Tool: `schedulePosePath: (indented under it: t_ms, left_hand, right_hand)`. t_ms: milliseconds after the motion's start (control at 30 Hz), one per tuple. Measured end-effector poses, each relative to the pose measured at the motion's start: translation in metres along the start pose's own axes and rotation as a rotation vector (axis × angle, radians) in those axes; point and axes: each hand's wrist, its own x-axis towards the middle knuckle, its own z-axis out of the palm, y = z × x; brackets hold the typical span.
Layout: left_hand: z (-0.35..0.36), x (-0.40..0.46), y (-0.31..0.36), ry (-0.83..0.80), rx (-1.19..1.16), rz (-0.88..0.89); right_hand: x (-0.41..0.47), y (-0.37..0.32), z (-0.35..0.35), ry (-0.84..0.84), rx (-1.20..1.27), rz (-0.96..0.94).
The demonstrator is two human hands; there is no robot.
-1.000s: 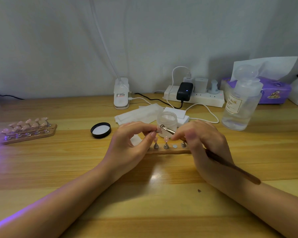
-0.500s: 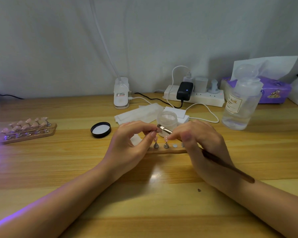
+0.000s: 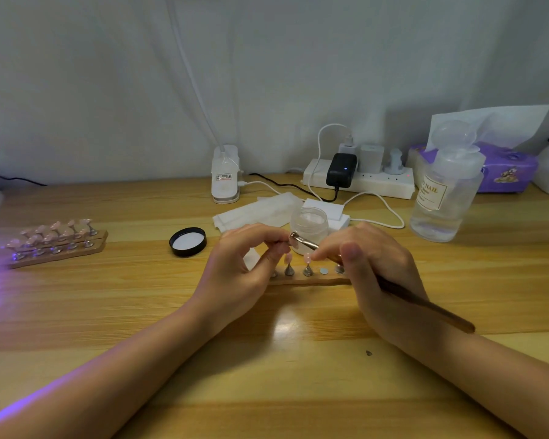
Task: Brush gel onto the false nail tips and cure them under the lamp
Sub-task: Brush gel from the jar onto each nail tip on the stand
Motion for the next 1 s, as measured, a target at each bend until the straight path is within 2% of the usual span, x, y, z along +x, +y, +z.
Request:
schedulePosePath:
  t_ms: [167, 333, 467, 667, 867, 1000]
  left_hand:
    - [0.0007, 0.0014, -0.0004, 0.017, -0.007, 0.017]
    - [0.0002, 0.001, -0.0023, 0.019, -0.048, 0.0]
    - [0.0002, 0.0008, -0.0032, 0.027, -0.053, 0.004]
    - [-0.0013, 0.0011, -0.0051, 0.025, -0.075, 0.008]
    - [-0.0013, 0.0011, -0.0065, 0.033, -0.056, 0.012]
    - [0.0005, 0.0021, -0.0056, 0.055, -0.052, 0.02]
  right_hand:
    - [-0.0027, -0.0015, -0.0031, 0.005, 0.032, 0.054]
    - [-0.0019, -0.0017, -0.0027, 0.06, 0.005, -0.015]
    - [-0.0021, -0.0019, -0.0012, 0.025, -0.051, -0.037]
    - [-0.0028, -0.0022, -0.0044, 0.058, 0.026, 0.103]
    - [-0.0006, -0.0027, -0.0007, 0.025, -0.075, -0.077]
    - [-0.0018, -0.0021, -0.0016, 0.006, -0.063, -0.027]
